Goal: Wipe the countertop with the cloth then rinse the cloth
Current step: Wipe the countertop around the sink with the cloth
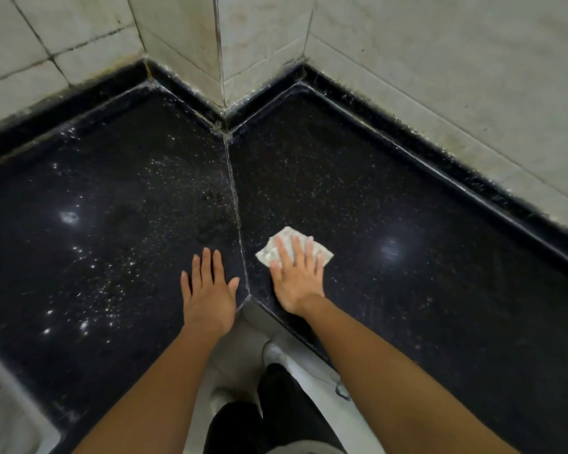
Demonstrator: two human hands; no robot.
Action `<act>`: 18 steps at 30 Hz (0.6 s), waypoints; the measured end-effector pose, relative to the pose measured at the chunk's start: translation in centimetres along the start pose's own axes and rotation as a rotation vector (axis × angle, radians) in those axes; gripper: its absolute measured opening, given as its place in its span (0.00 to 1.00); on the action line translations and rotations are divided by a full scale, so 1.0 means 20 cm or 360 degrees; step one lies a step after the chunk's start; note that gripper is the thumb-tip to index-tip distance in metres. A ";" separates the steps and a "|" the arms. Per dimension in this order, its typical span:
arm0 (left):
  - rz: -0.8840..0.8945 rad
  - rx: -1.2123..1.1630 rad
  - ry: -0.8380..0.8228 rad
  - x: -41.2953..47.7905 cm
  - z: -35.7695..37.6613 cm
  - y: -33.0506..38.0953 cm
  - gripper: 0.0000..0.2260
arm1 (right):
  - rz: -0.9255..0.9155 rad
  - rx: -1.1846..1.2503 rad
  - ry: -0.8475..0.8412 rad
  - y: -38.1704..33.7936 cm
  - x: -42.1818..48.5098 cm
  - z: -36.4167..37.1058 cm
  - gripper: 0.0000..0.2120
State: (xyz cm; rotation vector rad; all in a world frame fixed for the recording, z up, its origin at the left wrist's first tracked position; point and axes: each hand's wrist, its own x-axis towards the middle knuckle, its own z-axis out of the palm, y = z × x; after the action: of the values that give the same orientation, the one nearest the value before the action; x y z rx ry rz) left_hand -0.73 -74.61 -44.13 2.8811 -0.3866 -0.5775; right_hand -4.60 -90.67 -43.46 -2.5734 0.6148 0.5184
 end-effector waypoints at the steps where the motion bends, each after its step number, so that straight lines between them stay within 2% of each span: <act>1: -0.0002 0.0003 0.0006 0.00 0.00 0.00 0.28 | -0.0091 -0.0058 -0.0029 -0.03 -0.02 0.02 0.25; 6: 0.0000 0.0046 -0.0021 0.00 -0.01 -0.01 0.28 | -0.0520 -0.0344 -0.0095 0.09 -0.19 0.08 0.24; 8: -0.0007 0.0066 -0.0030 0.00 -0.01 -0.01 0.28 | -0.0544 -0.0407 -0.0102 0.22 -0.25 0.05 0.24; 10: 0.0000 0.0089 -0.0045 -0.01 -0.02 -0.01 0.28 | -0.0375 -0.0381 -0.0071 0.34 -0.30 0.03 0.24; 13: 0.0002 0.0110 -0.0079 -0.01 -0.02 -0.01 0.28 | 0.0028 -0.0278 0.0052 0.52 -0.36 -0.02 0.24; 18: 0.0015 0.0102 -0.0086 -0.01 -0.02 -0.02 0.28 | 0.0903 0.0120 0.0297 0.78 -0.47 -0.08 0.25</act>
State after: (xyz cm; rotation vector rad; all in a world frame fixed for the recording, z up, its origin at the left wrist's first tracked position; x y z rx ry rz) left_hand -0.62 -74.20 -43.85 2.9281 -0.4343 -0.6542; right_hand -19.72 -100.84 -42.93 -2.3718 1.4180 0.4170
